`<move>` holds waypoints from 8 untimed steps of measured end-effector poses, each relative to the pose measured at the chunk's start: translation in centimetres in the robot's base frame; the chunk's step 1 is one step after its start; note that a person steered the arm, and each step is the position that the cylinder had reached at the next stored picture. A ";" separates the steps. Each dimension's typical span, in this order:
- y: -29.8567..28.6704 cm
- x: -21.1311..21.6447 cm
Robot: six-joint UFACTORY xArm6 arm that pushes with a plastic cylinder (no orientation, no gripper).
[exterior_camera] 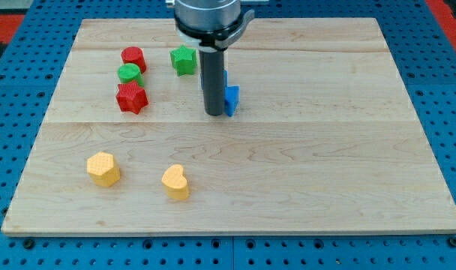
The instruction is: Keep the yellow heart at the top side of the blue triangle
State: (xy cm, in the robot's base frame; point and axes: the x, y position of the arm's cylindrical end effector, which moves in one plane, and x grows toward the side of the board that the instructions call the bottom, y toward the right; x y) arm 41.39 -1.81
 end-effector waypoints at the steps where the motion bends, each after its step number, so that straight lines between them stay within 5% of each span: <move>1: 1.0 0.1; 3: 3.0 9.4; 4: 1.7 17.3; 5: -0.3 19.6; 8: -10.3 14.6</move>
State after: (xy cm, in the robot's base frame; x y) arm 56.00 -12.16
